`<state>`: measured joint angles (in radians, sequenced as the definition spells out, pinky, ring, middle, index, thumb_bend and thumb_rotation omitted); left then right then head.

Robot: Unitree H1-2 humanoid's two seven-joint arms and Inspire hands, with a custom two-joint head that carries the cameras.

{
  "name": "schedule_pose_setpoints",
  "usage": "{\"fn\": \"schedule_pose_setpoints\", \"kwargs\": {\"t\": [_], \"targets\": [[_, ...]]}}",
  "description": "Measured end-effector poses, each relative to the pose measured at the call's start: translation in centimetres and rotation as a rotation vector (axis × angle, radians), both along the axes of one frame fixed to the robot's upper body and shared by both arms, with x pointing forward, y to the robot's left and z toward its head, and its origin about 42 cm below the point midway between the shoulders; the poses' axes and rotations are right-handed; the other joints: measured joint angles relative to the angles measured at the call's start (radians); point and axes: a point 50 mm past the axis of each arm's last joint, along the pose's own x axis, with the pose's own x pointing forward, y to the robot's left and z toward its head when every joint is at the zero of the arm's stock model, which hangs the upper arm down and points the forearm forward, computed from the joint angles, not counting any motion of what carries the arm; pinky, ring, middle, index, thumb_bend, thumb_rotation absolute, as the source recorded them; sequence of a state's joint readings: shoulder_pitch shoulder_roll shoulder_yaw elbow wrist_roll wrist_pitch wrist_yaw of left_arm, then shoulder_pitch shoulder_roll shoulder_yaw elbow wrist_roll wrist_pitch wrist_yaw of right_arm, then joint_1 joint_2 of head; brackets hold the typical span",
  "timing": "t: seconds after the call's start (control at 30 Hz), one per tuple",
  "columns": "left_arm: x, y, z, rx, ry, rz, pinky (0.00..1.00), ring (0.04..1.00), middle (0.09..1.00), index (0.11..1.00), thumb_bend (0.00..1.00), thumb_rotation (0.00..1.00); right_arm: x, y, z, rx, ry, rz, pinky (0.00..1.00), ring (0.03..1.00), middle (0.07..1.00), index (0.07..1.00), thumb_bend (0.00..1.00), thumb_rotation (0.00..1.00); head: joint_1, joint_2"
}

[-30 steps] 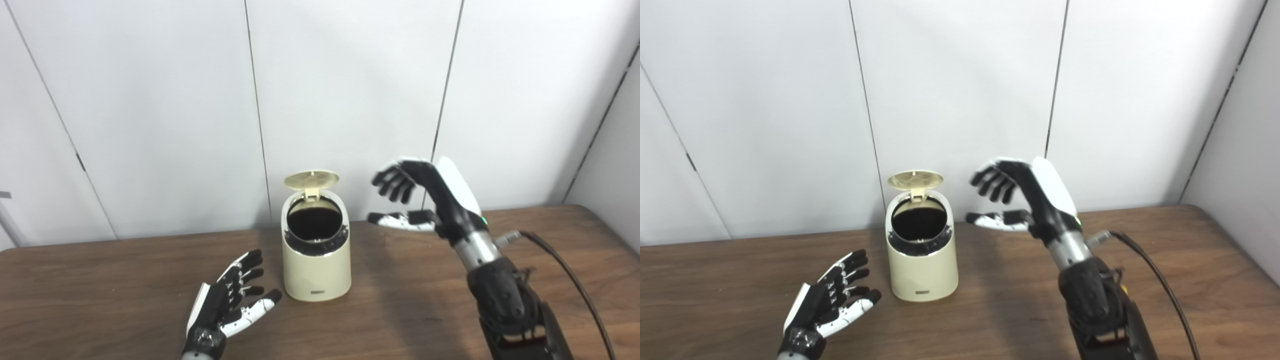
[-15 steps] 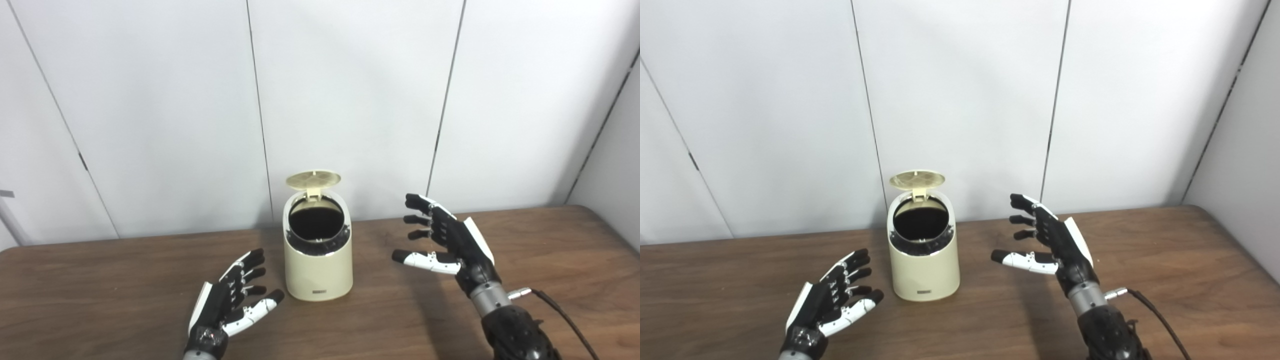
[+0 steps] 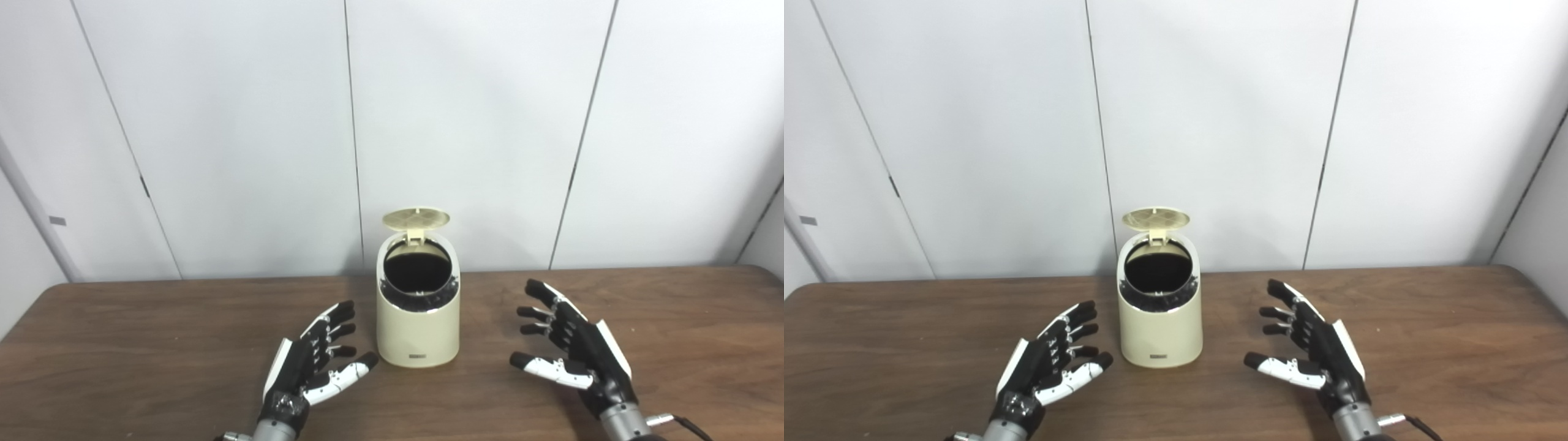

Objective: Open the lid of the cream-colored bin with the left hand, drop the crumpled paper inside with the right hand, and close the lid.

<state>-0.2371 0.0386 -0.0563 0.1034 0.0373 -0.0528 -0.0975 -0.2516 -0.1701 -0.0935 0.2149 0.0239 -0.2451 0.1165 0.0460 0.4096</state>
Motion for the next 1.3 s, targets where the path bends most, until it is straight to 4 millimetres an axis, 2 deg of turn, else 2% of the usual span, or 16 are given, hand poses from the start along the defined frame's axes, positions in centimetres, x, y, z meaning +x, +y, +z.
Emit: {"fn": "schedule_pose_setpoints", "kwargs": {"t": [0.13, 0.3, 0.43, 0.57, 0.7, 0.83, 0.93, 1.0, 1.13, 1.3], "targets": [[0.0, 0.1, 0.0, -0.004, -0.001, 0.005, 0.72, 0.854, 0.888, 0.919, 0.71, 0.21, -0.1, 0.4, 0.1, 0.021, -0.010, -0.013, 0.64, 0.778, 0.883, 0.867, 0.89, 0.26, -0.009, -0.005], [0.0, 0.5, 0.2, 0.046, -0.030, 0.027, 0.68, 0.832, 0.875, 0.905, 0.83, 0.24, -0.4, 0.9, 0.1, 0.037, -0.012, -0.010, 0.62, 0.778, 0.885, 0.871, 0.88, 0.24, -0.011, -0.006], [0.6, 1.1, 1.0, 0.104, -0.076, 0.047, 0.68, 0.829, 0.874, 0.900, 0.88, 0.24, -0.4, 0.7, 0.3, 0.036, -0.018, -0.011, 0.64, 0.785, 0.887, 0.875, 0.87, 0.24, -0.015, -0.008], [2.2, 1.0, 3.5, 0.146, -0.154, 0.039, 0.69, 0.846, 0.895, 0.911, 0.89, 0.25, -0.4, 0.7, 0.2, 0.035, -0.017, -0.011, 0.60, 0.772, 0.882, 0.868, 0.87, 0.24, -0.017, -0.009], [4.1, 1.0, 6.9, 0.213, -0.250, 0.026, 0.69, 0.865, 0.923, 0.930, 0.90, 0.26, -0.4, 0.7, 0.3, 0.034, -0.021, -0.011, 0.61, 0.772, 0.880, 0.865, 0.87, 0.22, -0.017, -0.009], [5.5, 1.0, 9.3, 0.258, -0.313, 0.009, 0.66, 0.875, 0.922, 0.934, 0.93, 0.27, -0.4, 0.7, 0.3, 0.034, -0.021, -0.011, 0.62, 0.770, 0.882, 0.864, 0.87, 0.23, -0.018, -0.009], [6.6, 0.9, 10.7, 0.309, -0.340, -0.005, 0.68, 0.901, 0.933, 0.942, 0.95, 0.29, -0.4, 0.8, 0.3, 0.033, -0.021, -0.008, 0.62, 0.763, 0.883, 0.860, 0.87, 0.22, -0.020, -0.009], [7.1, 1.0, 11.5, 0.335, -0.361, -0.013, 0.75, 0.929, 0.955, 0.952, 0.98, 0.33, -0.5, 1.0, 0.6, 0.031, -0.028, -0.002, 0.62, 0.760, 0.884, 0.859, 0.87, 0.22, -0.021, -0.009], [7.8, 0.6, 13.1, 0.391, -0.397, -0.021, 0.78, 0.954, 0.970, 0.955, 1.00, 0.36, -0.6, 1.2, 1.0, 0.030, -0.044, 0.003, 0.63, 0.764, 0.886, 0.858, 0.87, 0.19, -0.026, -0.011], [8.3, -0.3, 14.0, 0.480, -0.411, -0.033, 0.92, 0.999, 0.998, 0.956, 0.99, 0.40, -0.7, 1.5, 1.1, 0.027, -0.045, -0.003, 0.63, 0.749, 0.876, 0.845, 0.87, 0.19, -0.032, -0.009]]}}
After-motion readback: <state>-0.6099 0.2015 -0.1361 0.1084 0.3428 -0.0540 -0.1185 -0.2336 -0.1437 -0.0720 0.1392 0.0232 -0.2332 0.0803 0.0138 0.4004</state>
